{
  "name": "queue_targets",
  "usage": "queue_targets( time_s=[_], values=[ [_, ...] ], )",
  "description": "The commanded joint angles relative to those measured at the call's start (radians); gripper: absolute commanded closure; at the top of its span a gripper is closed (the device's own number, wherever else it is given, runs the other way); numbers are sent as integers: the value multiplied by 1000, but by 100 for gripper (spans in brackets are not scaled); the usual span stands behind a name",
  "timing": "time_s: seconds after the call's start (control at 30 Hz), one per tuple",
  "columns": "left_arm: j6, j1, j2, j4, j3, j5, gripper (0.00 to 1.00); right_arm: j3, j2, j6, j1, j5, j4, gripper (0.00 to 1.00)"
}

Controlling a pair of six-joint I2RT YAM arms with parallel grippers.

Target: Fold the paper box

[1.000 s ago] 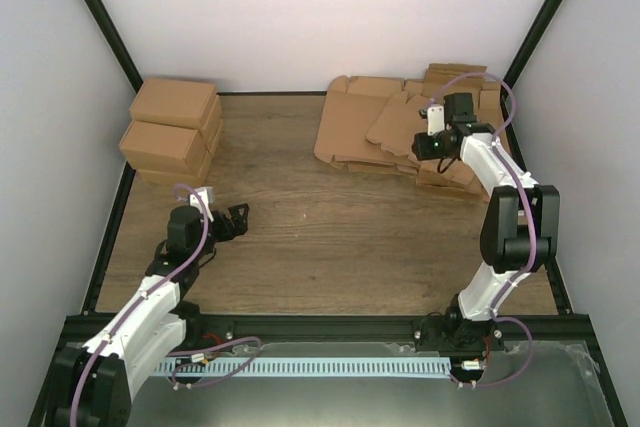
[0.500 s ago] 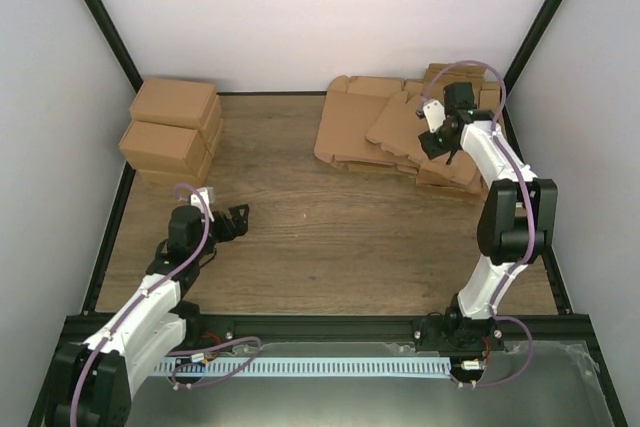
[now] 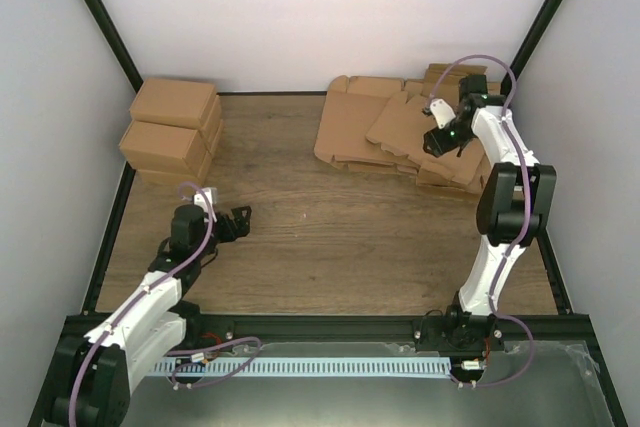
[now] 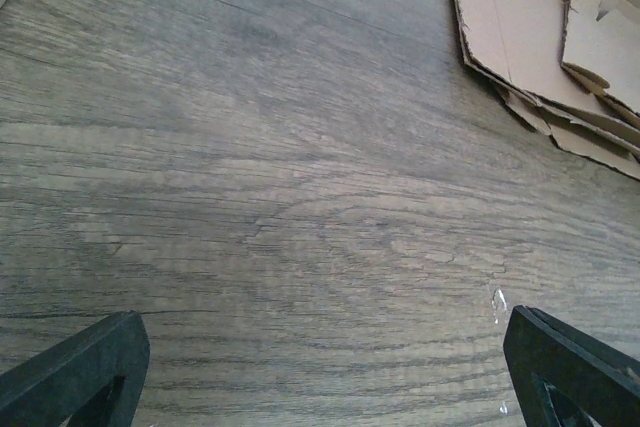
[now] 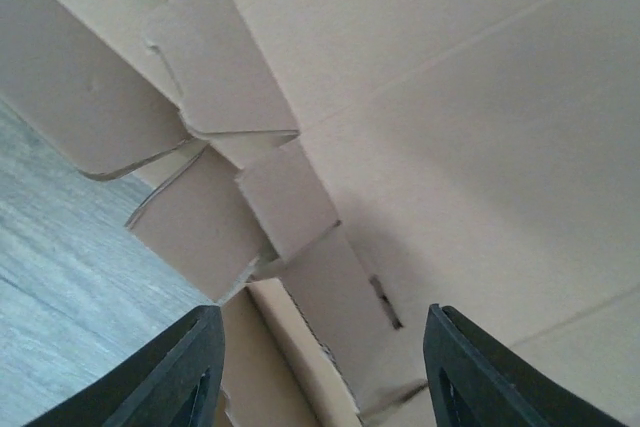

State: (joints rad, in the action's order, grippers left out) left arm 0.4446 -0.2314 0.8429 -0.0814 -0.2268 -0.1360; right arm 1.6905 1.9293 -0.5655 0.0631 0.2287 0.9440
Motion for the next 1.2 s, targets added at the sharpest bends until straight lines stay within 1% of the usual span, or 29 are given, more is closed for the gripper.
queue_targets(
  time_s=[0.0,0.1,0.17,0.23,0.33,0.4,0.47,0.5,0.77,1.03,1.07,1.17],
  values=[
    [-14,-8,-2,-28,-25,-1,0,52,67,-78,12,94,54,43],
    [-16,-9,2,-29,-26,0,0,87,108,-103,31,129,100,45],
    [-16,-11,8,-29,-29,2,0,88,118,-108,47,145,102,46],
    [-15,-13,16,-30,-30,5,0,71,119,-107,56,152,89,45],
    [-19,-16,31,-29,-37,6,0,35,115,-110,63,154,63,48],
    [-18,-18,35,-29,-39,7,0,25,119,-110,63,160,53,53],
    [-20,-20,35,-27,-39,9,0,31,126,-108,64,173,58,61],
    [-18,-20,33,-26,-39,11,0,35,127,-107,64,184,65,63],
    [-18,-22,32,-23,-39,18,0,16,106,-121,64,223,85,63],
    [-17,-22,32,-22,-39,21,0,15,147,-108,64,217,74,62],
    [-17,-22,32,-23,-39,21,0,14,150,-107,64,222,75,63],
    [-17,-22,33,-21,-39,21,0,17,157,-111,64,238,81,69]
  ],
)
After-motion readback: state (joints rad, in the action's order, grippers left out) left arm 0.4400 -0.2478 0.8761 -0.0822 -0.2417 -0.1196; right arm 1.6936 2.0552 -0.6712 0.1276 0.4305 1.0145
